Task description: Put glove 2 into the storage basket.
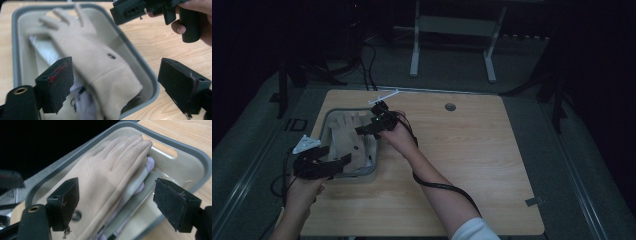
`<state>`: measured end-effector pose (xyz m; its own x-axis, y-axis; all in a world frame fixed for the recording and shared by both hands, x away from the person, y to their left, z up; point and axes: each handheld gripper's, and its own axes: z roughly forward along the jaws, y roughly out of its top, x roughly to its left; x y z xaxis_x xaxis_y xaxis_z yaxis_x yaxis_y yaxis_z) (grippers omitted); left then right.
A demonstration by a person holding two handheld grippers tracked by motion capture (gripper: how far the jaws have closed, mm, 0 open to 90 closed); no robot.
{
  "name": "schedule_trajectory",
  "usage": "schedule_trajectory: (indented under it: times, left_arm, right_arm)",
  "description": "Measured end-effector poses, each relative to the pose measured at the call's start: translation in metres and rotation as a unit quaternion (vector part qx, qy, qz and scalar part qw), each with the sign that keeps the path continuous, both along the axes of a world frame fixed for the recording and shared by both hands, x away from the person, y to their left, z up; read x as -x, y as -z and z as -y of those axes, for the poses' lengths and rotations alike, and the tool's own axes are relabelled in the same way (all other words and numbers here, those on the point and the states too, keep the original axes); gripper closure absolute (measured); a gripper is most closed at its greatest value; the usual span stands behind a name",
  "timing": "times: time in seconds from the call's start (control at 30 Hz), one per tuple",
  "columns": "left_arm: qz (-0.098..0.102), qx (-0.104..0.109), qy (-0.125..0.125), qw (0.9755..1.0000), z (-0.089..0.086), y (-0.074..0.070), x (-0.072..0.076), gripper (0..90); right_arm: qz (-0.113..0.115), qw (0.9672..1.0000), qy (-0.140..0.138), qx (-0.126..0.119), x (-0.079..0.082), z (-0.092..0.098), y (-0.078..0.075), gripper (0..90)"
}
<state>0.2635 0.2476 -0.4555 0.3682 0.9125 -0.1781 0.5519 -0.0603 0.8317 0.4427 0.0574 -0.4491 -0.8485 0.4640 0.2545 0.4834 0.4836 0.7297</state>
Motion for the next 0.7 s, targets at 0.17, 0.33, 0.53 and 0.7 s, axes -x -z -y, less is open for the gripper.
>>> schedule_trajectory:
  times: [0.17,0.33,0.53,0.7]
  left_arm:
    - [0.015,0.012,0.027,0.9994,0.023,-0.001,-0.001,8.8]
    - [0.019,0.024,0.057,0.9979,0.045,0.0,-0.002,8.8]
    - [0.022,0.02,0.087,0.9958,0.065,0.002,-0.002,8.7]
    - [0.02,0.029,0.104,0.9939,0.077,0.005,-0.001,8.7]
  right_arm:
    - [0.021,0.9995,-0.024,0.007,0.011,0.019,-0.005,15.6]
    - [0.036,0.9989,-0.026,0.012,0.02,0.038,-0.007,14.3]
    - [0.044,0.9985,-0.028,0.016,0.026,0.058,-0.005,14.4]
    - [0.055,0.9977,-0.029,0.028,0.034,0.081,0.003,14.4]
